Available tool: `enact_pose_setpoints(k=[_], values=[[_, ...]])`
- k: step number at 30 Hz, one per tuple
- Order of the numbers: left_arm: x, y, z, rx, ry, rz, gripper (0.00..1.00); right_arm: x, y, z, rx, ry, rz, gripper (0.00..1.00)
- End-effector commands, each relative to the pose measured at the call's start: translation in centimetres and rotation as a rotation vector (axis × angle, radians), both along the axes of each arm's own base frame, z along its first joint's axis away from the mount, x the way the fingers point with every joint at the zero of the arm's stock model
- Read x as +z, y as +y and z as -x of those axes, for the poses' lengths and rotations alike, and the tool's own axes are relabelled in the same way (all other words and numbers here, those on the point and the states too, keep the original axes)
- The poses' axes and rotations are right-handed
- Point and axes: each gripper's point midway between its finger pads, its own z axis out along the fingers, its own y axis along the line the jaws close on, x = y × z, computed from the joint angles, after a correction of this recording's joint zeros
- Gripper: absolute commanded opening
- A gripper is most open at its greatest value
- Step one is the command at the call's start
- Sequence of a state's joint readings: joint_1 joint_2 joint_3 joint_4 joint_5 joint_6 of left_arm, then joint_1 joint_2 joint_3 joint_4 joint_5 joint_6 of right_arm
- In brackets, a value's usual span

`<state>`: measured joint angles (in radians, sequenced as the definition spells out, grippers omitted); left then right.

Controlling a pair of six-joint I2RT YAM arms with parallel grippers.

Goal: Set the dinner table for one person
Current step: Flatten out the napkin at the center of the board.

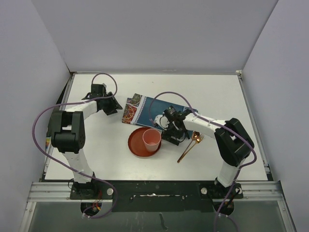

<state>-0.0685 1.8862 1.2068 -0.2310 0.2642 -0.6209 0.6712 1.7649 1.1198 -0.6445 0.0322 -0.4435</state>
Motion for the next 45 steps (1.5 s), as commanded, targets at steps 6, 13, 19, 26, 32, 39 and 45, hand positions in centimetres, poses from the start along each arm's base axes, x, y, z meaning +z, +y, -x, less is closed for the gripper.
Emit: enact_pose_setpoints(k=[6,13,19,26,32,39,45], values=[[1.0,-0.5,-2.4,-0.008,-0.069,0.027,0.40,0.5,1.5,-3.1,0.062,-0.108,-0.035,0.77],[0.8,-0.4,-2.3,-0.020,-0.074,0.019,0.40,0.0,1.7,-4.7,0.077,-0.133,-0.021,0.44],[0.5,-0.5,-2.1,-0.025,-0.076,0.021,0.39,0.2,1.7,-5.6,0.073,-0.129,0.007,0.10],[1.2,-0.9,-2.5,-0.047,-0.109,0.034,0.39,2.9,2.0,-5.1,0.102,-0.084,0.021,0.08],[2.4,-1.7,-2.8,-0.085,-0.152,0.037,0.39,5.2,2.0,-4.7,0.107,-0.083,0.039,0.10],[2.2,-3.4,-2.9,-0.134,-0.163,0.041,0.38,4.1,1.6,-4.8,0.096,-0.079,0.067,0.11],[2.1,-3.9,-3.1,-0.152,-0.176,0.027,0.38,4.1,1.7,-5.4,0.092,-0.094,0.066,0.16]])
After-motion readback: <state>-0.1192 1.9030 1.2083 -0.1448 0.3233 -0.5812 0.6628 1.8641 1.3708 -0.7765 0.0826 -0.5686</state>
